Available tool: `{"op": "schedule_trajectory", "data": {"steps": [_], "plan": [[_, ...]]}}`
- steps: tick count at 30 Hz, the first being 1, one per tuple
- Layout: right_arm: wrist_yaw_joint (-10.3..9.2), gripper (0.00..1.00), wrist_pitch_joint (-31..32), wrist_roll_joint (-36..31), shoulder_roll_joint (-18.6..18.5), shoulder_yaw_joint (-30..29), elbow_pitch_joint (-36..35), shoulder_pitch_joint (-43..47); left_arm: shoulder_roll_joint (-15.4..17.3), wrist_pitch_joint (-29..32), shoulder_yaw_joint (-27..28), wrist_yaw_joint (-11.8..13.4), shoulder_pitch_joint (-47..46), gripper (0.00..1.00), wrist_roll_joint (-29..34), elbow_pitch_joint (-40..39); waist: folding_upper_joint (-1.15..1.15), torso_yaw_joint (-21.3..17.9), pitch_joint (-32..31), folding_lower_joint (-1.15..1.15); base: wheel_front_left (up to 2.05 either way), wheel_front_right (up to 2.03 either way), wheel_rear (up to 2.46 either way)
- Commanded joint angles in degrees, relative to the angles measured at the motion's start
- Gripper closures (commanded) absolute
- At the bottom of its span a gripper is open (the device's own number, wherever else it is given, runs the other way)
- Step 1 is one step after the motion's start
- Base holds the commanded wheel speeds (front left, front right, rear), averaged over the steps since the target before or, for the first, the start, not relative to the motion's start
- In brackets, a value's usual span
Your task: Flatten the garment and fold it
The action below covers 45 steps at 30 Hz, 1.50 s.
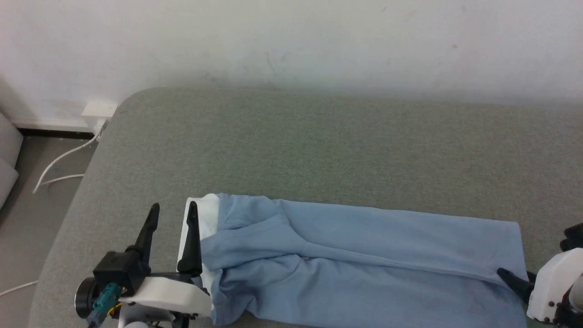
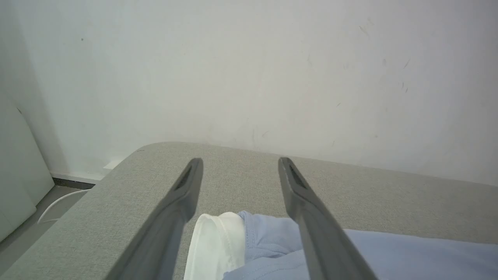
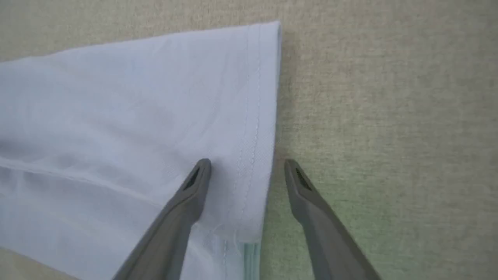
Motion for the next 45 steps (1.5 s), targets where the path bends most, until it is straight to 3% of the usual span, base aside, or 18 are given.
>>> {"op": "schedule_trajectory", "data": {"steps": [1, 6, 7, 9, 10, 16, 24, 35, 38, 45], "plan": [[-0.05, 0.0, 0.7, -0.3, 0.4, 0.2, 0.4, -0.5, -0.4, -0.3, 0.5, -0.5, 0.5, 0.0, 0.7, -0.3, 0.0, 1.7, 1.0, 0.0, 0.0, 0.0, 0.0], [-0.05, 0.0, 6.5, 0.1, 3.0, 1.3, 4.1, -0.2, -2.0, -0.3, 1.8, -1.7, 1.2, 0.0, 3.3, -0.7, 0.0, 2.6, 1.8, 0.0, 0.0, 0.0, 0.0], [-0.05, 0.2, 8.2, 0.3, 3.5, 1.6, 4.9, 0.1, -2.3, -0.3, 2.1, -2.0, 1.3, 0.0, 3.6, -0.6, 0.0, 2.6, 1.6, 0.0, 0.0, 0.0, 0.0], [-0.05, 0.87, 10.9, 0.5, 4.3, 2.3, 6.0, 0.4, -2.6, -0.3, 2.7, -2.3, 1.6, 0.0, 4.2, -0.4, 0.0, 2.7, 1.5, 0.0, 0.0, 0.0, 0.0], [-0.05, 1.0, 12.0, 0.6, 4.7, 2.6, 6.3, 0.4, -2.8, -0.3, 3.0, -2.5, 1.7, 0.0, 4.5, -0.3, 0.0, 2.6, 1.4, 0.0, 0.0, 0.0, 0.0], [-0.05, 1.0, 11.5, 0.7, 5.1, 3.8, 4.5, -0.7, -3.0, -0.3, 3.2, -3.3, 2.6, 0.0, 6.2, 0.7, 0.0, 1.9, -0.1, 0.0, 0.0, 0.0, 0.0], [-0.05, 1.0, 5.0, -1.5, 1.1, 3.4, 0.7, -2.0, -2.6, -0.3, 3.5, -3.8, 4.1, 0.0, 6.1, 2.5, 0.0, -0.4, -4.4, 0.0, 0.0, 0.0, 0.0], [-0.05, 1.0, 4.7, -4.7, -5.9, -11.0, 1.7, 0.8, -2.7, -0.2, 2.6, -3.8, 5.3, 0.0, 5.7, 2.2, 0.0, -2.6, -5.6, 0.0, 0.0, 0.0, 0.0], [-0.05, 1.0, 5.9, -4.9, -4.6, -12.8, -0.2, 1.1, -2.8, -0.2, 2.6, -3.7, 5.4, 0.0, 5.6, 2.4, 0.0, -3.0, -5.6, 0.0, 0.0, 0.0, 0.0], [-0.05, 1.0, 17.8, 6.1, 5.6, -11.5, -10.6, 2.2, -2.7, 0.0, 2.3, -3.7, 5.4, 0.0, 5.2, 2.7, 0.0, -2.8, -6.0, 0.0, 0.0, 0.0, 0.0]]}}
